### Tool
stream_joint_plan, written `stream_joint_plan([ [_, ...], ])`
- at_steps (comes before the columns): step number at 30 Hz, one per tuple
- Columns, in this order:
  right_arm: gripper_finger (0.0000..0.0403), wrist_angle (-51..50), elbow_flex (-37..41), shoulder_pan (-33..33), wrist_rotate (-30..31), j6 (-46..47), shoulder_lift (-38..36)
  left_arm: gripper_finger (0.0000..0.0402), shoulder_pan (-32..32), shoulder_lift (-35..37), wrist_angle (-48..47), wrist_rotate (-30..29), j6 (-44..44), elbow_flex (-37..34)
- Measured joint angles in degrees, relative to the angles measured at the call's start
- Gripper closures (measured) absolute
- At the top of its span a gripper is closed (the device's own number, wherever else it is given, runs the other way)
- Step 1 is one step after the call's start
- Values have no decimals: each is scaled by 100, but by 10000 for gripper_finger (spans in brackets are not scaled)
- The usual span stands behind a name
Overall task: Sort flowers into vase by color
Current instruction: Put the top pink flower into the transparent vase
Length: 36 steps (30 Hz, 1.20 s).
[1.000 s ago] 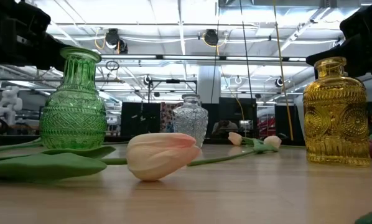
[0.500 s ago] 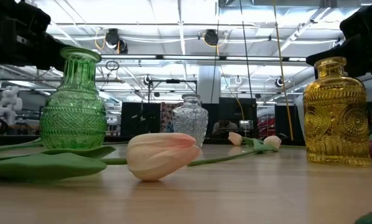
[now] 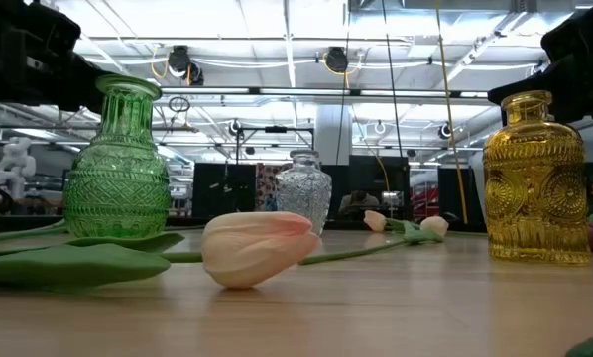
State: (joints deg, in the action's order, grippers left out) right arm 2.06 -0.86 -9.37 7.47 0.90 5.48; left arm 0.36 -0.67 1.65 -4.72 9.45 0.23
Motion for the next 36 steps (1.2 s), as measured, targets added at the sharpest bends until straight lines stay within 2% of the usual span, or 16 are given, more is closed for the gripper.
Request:
stream_joint_plan([
  [4,403,14,2,2,29,-44,0,391,0,-2,-1,-1,-1,1],
  [7,403,11,1,0,-15,437,2,391,0,-1,-1,1,0,0],
  [9,403,179,-4,17,4,407,23,391,0,-1,-1,-1,1,1],
  [13,403,343,-540,24,20,402,223,391,0,-2,-2,-1,-1,0],
  [16,403,-490,-1487,26,304,617,693,391,0,-2,0,-1,0,1],
  [19,403,-1500,-2720,28,534,641,1515,391,0,-2,0,1,-1,0],
  [29,403,-4212,-7723,28,766,664,4262,391,0,-2,0,1,0,1],
  [32,403,-4532,-8679,28,781,471,4763,391,0,-2,-2,1,1,0],
  [36,403,-4477,-9301,26,1200,398,5111,391,0,-1,0,1,-1,0],
])
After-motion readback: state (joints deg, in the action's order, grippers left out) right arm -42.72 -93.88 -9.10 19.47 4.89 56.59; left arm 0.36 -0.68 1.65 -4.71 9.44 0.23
